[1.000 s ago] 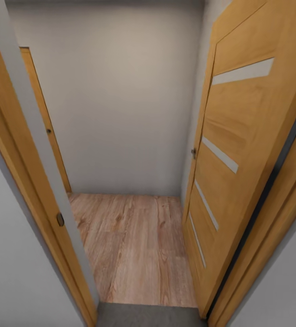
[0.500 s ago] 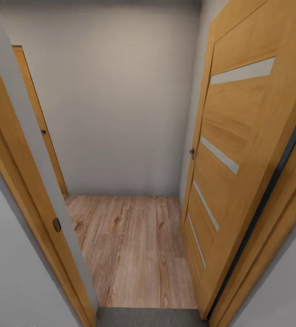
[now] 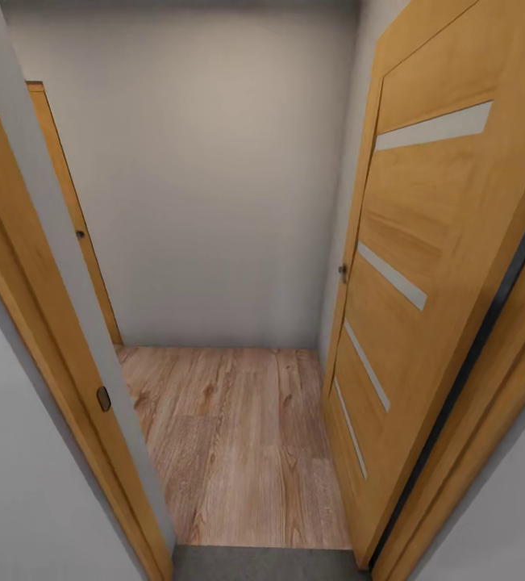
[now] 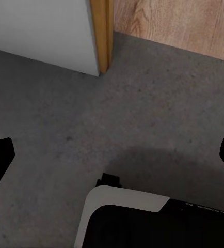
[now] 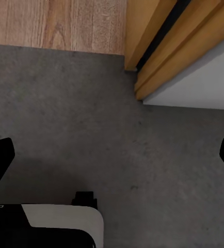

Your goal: Move the two storage containers from the living room to the garage. In the garage, place one container on the floor and stack the other container on top of it (either order is fine).

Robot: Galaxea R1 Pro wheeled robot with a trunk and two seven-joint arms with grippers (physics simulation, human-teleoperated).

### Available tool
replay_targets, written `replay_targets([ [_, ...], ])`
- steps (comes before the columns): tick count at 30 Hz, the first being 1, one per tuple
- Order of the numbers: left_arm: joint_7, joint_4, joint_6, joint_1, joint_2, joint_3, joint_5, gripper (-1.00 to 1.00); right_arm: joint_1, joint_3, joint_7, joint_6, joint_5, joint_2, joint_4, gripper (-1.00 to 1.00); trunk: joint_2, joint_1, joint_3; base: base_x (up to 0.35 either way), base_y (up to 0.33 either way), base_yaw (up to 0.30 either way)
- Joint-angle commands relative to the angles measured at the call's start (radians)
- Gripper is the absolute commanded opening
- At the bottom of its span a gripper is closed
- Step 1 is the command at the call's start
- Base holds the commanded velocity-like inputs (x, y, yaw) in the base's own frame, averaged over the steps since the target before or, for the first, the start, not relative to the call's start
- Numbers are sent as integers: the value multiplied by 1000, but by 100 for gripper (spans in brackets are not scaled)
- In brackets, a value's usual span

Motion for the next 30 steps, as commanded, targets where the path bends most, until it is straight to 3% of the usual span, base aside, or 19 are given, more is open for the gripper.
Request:
replay_targets([
  [1,-2,1,-4,-1,0,5,-2,100,-1,8,-3,-3,-6,0,1,100,-2,1,-2,0,0,0],
  [30,-2,1,-4,-1,0,5,-2,100,-1,10,-4,-2,-4,0,1,100,-2,1,19,0,0,0],
])
